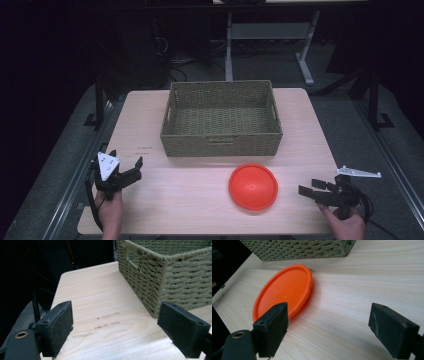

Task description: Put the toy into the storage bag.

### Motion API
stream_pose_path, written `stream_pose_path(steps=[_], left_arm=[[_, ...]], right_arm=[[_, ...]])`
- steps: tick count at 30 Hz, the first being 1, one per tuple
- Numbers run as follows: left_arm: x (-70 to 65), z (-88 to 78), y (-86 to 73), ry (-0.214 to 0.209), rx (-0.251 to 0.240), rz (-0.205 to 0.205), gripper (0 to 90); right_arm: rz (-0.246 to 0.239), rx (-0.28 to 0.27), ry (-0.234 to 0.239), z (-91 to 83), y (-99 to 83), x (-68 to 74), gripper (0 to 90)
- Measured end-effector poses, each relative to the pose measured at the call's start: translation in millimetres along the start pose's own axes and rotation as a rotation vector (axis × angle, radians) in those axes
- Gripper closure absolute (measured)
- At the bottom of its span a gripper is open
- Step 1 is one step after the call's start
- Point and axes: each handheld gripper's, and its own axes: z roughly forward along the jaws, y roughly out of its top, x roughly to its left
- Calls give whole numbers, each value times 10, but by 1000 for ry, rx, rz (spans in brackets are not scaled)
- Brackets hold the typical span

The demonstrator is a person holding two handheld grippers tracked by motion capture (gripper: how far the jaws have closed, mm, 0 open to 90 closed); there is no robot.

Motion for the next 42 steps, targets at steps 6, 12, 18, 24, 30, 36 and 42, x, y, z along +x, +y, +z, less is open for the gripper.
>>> stream_pose_path(steps=[6,12,18,24,30,36,42], left_arm=[[-1,-35,-4,2,-13,0,127],[33,-32,-12,-1,0,-18,127],[8,-42,-14,-14,-9,-21,127],[7,-50,-16,-13,-13,-19,127],[20,-34,-19,-9,-3,-20,127],[27,-37,-20,-1,-7,-17,127],[29,-34,-18,2,3,-11,127]], right_arm=[[-20,-8,3,17,6,34,156],[-24,-2,5,28,8,51,156],[-43,16,15,74,39,93,154],[-68,53,7,213,131,162,155],[-109,107,0,376,252,281,156],[-167,181,1,502,409,369,156],[-184,203,7,622,521,376,156]])
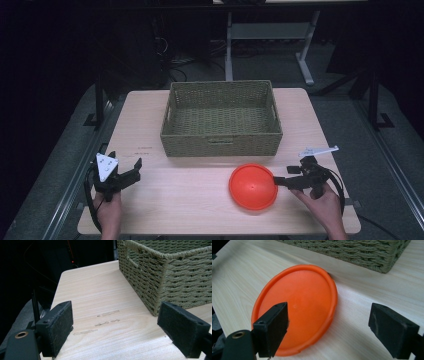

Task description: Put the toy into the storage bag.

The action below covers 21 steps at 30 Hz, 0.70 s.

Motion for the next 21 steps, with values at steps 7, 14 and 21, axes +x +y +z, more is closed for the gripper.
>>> stream_pose_path(steps=[7,14,21], left_arm=[[-3,0,0,2,-5,-9,127],[12,4,-6,3,-3,-14,127],[3,1,-3,1,2,-4,127]], right_arm=[[-2,31,7,111,82,9,180],[-34,84,5,252,118,42,296],[-28,103,-32,296,80,26,336]])
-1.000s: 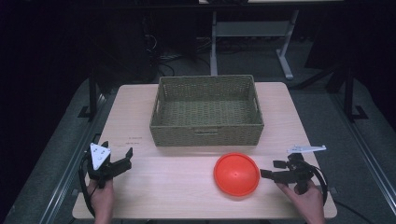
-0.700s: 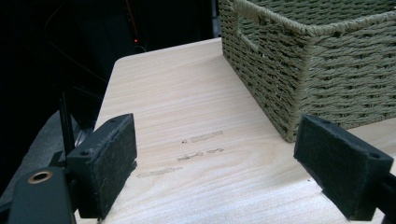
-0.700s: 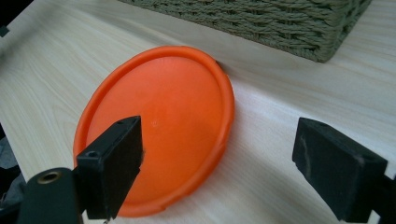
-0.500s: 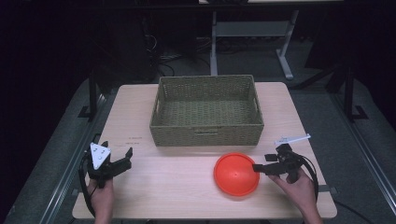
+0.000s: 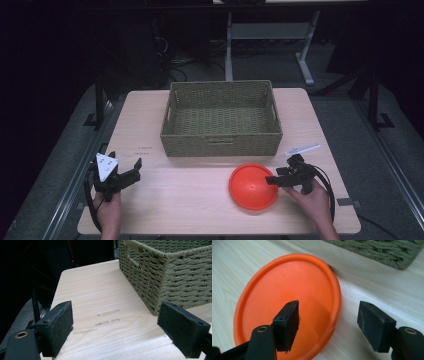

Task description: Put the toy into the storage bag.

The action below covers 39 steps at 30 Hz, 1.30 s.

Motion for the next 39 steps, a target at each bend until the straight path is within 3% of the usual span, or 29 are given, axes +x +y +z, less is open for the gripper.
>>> stream_pose_path(steps=[17,32,39], left_arm=[[3,0,-2,2,0,-1,127],[-5,6,0,-1,9,8,127],[1,4,-3,-2,10,7,127]], right_arm=[[-10,38,5,73,-20,21,492],[-28,53,-5,127,-13,67,526],[-25,52,-7,95,-22,50,608]])
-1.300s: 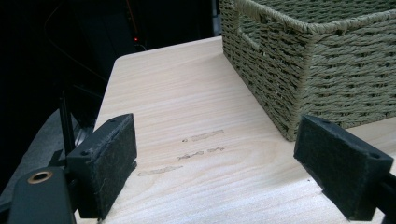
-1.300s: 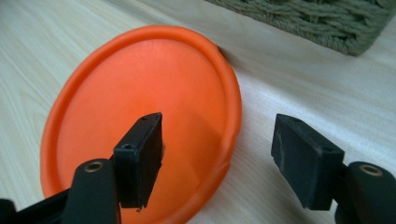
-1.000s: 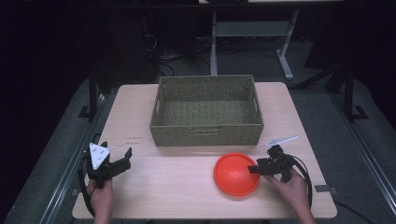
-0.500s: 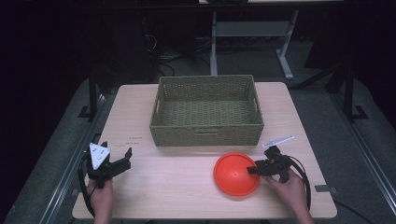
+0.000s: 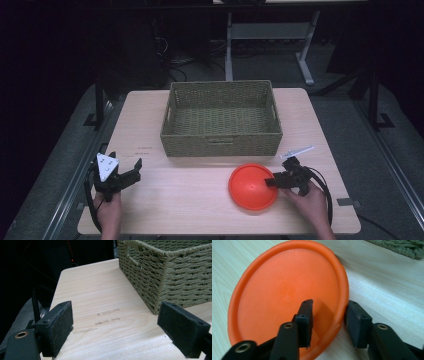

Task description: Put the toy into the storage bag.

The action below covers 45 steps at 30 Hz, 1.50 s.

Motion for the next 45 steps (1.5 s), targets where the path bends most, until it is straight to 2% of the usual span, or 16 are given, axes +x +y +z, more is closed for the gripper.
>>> stream_pose_path(steps=[5,11,13,17,21,26,37,45], left_arm=[[-15,-1,3,3,-11,-2,127],[7,-5,0,8,2,5,127],[8,-5,-4,9,-8,-9,127],[10,-3,-5,10,-6,-9,127],[-7,2,-3,4,-1,2,127],[9,-2,-5,7,1,3,127],[3,-15,-5,7,-9,-13,127],[7,-23,-6,7,-11,-11,127]], right_arm=[[3,-34,8,-62,-7,12,695],[15,-72,31,-166,4,36,770],[3,-86,42,-208,22,53,791],[-26,-117,53,-279,65,119,819],[-33,-110,42,-301,104,178,821],[-54,-118,82,-383,166,256,823],[-123,-111,112,-546,356,453,823],[-159,-95,101,-636,526,560,823]])
